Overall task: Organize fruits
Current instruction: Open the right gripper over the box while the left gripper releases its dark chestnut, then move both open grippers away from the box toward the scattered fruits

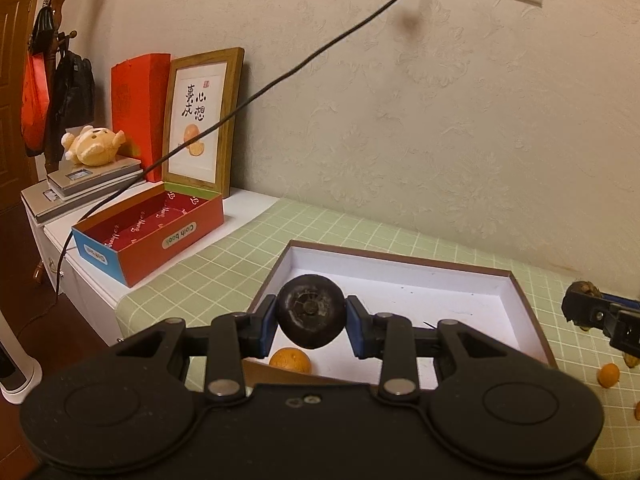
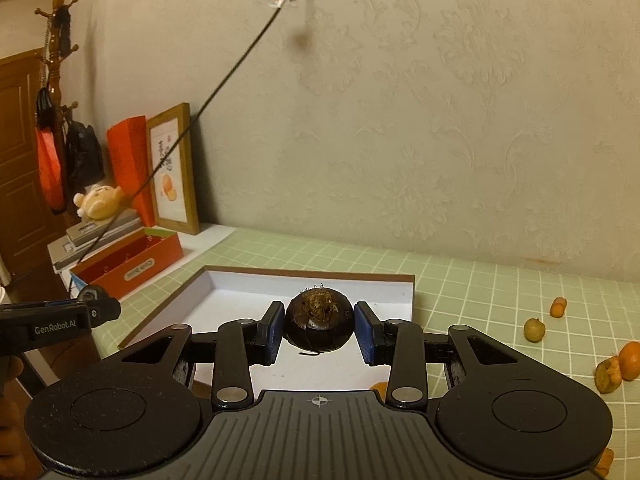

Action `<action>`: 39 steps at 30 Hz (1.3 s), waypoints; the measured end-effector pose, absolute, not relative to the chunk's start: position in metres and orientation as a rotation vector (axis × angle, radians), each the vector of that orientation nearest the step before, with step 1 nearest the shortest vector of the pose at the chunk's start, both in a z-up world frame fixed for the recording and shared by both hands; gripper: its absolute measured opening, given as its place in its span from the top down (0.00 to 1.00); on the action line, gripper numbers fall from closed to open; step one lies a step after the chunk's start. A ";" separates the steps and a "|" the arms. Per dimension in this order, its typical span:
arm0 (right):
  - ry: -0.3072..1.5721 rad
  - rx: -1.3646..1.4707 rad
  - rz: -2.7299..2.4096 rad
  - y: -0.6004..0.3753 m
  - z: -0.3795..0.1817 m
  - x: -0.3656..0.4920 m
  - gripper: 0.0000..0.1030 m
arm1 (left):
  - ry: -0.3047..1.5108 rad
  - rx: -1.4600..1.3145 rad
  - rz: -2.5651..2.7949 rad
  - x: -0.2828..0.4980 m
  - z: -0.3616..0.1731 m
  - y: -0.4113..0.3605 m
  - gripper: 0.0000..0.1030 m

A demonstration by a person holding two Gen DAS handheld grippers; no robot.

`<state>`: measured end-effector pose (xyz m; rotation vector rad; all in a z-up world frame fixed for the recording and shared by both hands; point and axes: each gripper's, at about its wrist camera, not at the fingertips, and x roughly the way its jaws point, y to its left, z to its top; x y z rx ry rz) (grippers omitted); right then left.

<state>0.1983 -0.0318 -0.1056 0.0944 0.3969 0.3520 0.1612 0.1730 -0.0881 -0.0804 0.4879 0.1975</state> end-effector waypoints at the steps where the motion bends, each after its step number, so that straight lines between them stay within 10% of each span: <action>1: 0.401 0.094 0.348 -0.032 -0.107 0.203 0.63 | 0.493 -0.078 0.199 0.165 -0.090 0.173 0.74; 19: 0.504 0.125 0.251 -0.038 -0.143 0.267 0.63 | 0.568 -0.068 0.209 0.233 -0.122 0.185 0.74; 22: 0.485 0.122 0.240 -0.035 -0.144 0.272 0.62 | 0.575 -0.059 0.227 0.240 -0.124 0.185 0.52; 23: 0.481 0.113 0.236 -0.034 -0.143 0.273 0.55 | 0.578 -0.062 0.238 0.243 -0.124 0.186 0.31; 25: 0.444 0.118 0.207 -0.036 -0.140 0.272 0.18 | 0.556 -0.073 0.261 0.241 -0.119 0.189 0.26; 30: 0.334 0.187 0.186 -0.050 -0.124 0.259 0.00 | 0.482 -0.079 0.260 0.229 -0.097 0.192 0.09; 39: 0.334 0.214 0.219 -0.057 -0.120 0.245 0.00 | 0.448 -0.019 0.271 0.215 -0.087 0.180 0.06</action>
